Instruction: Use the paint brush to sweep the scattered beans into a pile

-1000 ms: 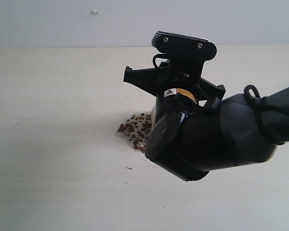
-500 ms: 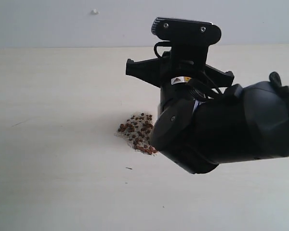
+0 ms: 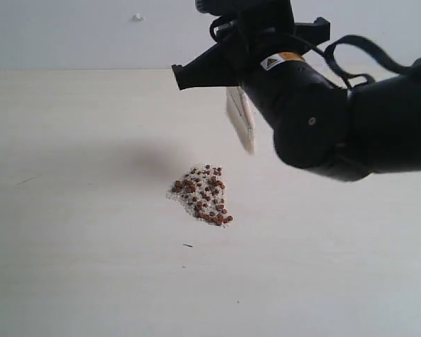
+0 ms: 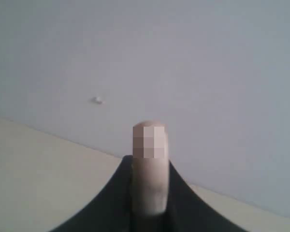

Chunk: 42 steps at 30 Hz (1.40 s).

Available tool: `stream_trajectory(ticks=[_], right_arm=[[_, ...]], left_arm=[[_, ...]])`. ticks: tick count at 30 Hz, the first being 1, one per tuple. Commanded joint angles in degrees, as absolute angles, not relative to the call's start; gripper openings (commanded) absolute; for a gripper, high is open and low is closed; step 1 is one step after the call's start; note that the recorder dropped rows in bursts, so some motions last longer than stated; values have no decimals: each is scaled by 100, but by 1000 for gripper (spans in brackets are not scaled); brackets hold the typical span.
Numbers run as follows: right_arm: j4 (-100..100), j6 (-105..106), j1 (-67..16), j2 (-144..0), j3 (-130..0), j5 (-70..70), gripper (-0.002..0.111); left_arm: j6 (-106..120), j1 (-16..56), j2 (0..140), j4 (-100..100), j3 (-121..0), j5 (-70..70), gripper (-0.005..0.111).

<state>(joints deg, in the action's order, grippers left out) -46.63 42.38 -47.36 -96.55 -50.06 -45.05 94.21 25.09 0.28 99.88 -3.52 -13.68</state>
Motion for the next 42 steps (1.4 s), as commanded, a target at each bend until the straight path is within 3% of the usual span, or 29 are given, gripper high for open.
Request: stream_trajectory(ticks=[1, 5, 13, 29, 42], right_arm=[[-995, 2005, -3756, -9643, -5091, -3259, 0], [2676, -630, -2999, -9747, -5410, -3140, 0], [7141, -4831, -2220, -10556, -6615, -3529, 0], [7334, -4663, -2092, -11520, -7245, -3924, 0], [7603, -4884, -2092, -11594, -7245, -5073, 0]], left_arm=[[9422, 2496, 0, 9995, -318, -1330, 0], [9422, 2496, 0, 9995, -318, -1330, 0], [9410, 2496, 0, 9995, -318, -1330, 0], [9423, 2496, 0, 9995, -318, -1330, 0], [9423, 2496, 0, 9995, -318, -1330, 0]])
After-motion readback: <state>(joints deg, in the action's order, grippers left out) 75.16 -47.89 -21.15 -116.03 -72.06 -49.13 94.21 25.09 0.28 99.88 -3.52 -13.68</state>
